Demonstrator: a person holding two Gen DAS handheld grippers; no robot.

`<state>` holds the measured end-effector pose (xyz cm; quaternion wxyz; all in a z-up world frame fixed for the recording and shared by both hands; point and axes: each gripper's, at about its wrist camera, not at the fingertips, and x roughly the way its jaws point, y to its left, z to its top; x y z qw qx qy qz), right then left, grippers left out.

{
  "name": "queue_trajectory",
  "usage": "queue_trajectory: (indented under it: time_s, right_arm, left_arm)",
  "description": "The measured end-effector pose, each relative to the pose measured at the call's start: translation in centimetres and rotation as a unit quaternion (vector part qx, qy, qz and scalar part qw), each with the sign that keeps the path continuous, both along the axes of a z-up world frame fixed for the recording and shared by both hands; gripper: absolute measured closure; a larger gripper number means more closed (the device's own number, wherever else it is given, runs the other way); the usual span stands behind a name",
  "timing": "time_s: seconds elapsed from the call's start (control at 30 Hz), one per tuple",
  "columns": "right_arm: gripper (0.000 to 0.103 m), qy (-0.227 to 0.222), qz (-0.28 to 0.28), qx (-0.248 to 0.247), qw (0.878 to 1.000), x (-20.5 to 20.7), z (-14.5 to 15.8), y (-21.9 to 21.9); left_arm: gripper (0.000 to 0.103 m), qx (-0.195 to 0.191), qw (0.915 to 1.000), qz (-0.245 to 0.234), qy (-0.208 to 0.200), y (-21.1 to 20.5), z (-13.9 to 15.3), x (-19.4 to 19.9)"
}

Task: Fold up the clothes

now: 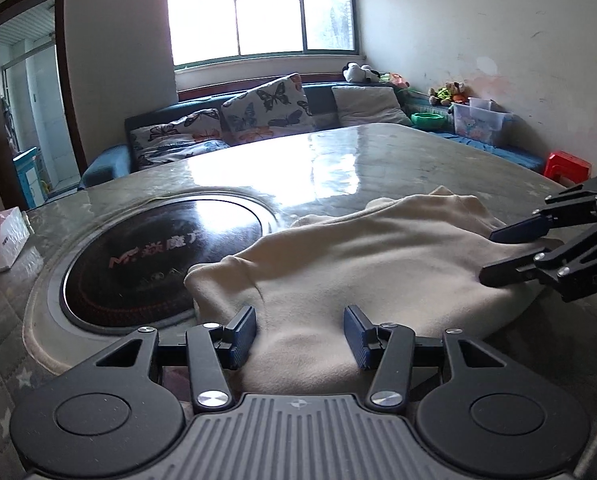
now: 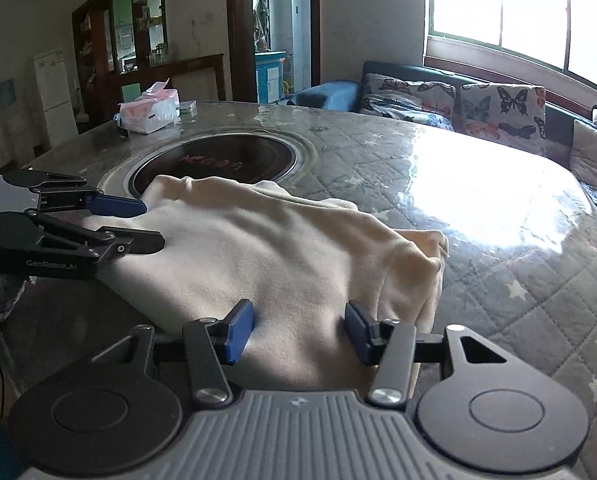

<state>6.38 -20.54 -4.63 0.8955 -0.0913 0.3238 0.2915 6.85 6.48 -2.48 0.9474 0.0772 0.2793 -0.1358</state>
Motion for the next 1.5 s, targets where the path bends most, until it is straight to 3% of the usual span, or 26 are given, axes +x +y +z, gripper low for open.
queue_trajectory:
  time_s: [0.6, 0.77, 0.93, 1.07, 1.23, 1.5]
  right_arm:
    - [0.05, 0.01, -0.021, 0.034, 0.999, -4.5, 0.1, -4.3]
    - [0.05, 0.017, -0.048, 0.081, 0.995, -2.9, 1.6, -6.0]
    - [0.05, 0.015, -0.046, 0.082, 0.995, -0.4, 1.8, -5.8]
    - [0.052, 0.04, -0.071, 0.071, 0.994, 1.7, 0.2, -5.8]
    - [0.054, 0.039, -0.094, 0.078, 0.992, 2.3, 0.4, -6.7]
    - [0.054, 0.015, -0.055, 0.069, 0.996, 2.2, 1.9, -4.0]
  left_arm:
    - [0.049, -0.026, 0.9993, -0.024, 0.011, -1.0, -0.1, -2.8]
    - [0.045, -0.023, 0.9994, -0.023, 0.011, -1.1, -0.2, -3.0]
    - [0.045, -0.021, 0.9995, -0.021, 0.01, -1.2, -0.2, -3.0]
    - [0.043, -0.022, 0.9995, -0.018, 0.01, -1.1, -0.3, -3.2]
    - [0.042, -0.022, 0.9995, -0.018, 0.01, -1.1, -0.4, -3.1]
    - [0.042, -0.024, 0.9996, -0.014, 0.01, -1.0, -0.5, -3.2]
